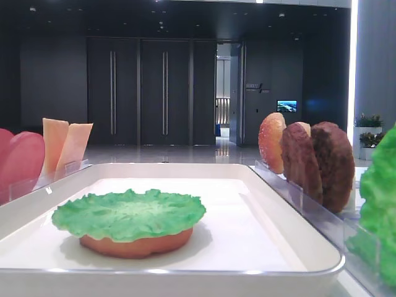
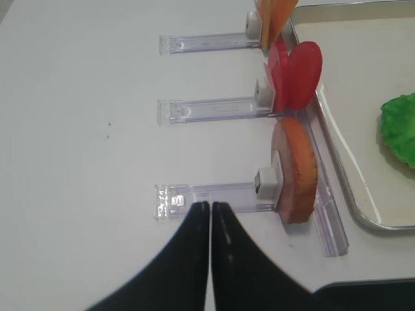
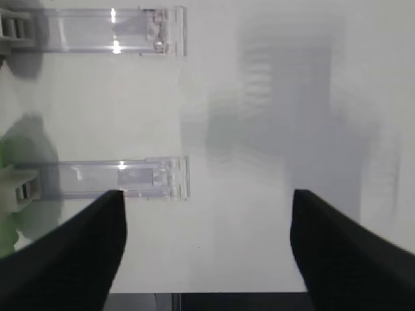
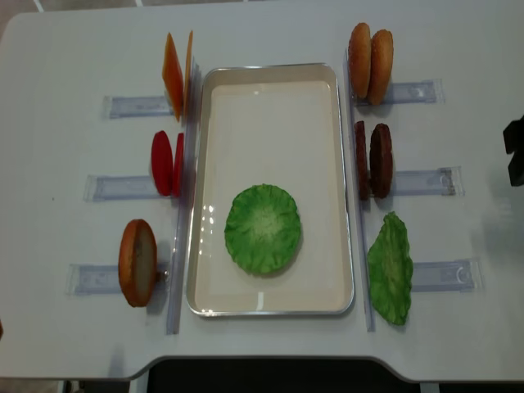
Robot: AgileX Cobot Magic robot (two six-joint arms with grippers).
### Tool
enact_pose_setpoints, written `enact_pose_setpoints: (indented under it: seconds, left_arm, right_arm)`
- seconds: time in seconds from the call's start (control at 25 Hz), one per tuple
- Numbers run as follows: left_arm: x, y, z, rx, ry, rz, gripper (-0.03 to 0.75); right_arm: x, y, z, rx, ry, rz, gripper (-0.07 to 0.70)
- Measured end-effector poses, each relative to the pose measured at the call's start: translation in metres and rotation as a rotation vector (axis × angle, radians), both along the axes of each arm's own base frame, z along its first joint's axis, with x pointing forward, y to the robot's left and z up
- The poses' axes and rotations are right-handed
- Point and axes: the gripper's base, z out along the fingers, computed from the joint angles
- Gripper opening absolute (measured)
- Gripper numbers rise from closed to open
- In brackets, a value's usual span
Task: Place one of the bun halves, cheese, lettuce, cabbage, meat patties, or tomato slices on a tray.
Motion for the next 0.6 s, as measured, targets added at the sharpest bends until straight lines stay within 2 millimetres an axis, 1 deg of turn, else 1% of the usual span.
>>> enact_pose_setpoints:
  seconds: [0.16, 0.44, 0.6]
  left_arm:
    - [0.000, 0.000, 0.000, 0.000, 0.000, 0.000, 0.000]
    - [0.000, 0.000, 0.000, 0.000, 0.000, 0.000, 0.000]
    - [0.000, 0.000, 0.000, 0.000, 0.000, 0.000, 0.000]
  right_arm:
    - [-0.025, -0.002, 0.000, -0.014, -0.032, -0.011, 0.504]
    - [-0.074, -0.002, 0.012, -0.003, -0.147, -0.059, 0.504]
    - [-0.110, -0.002, 0.018, 0.002, -0.262, -0.064, 0.504]
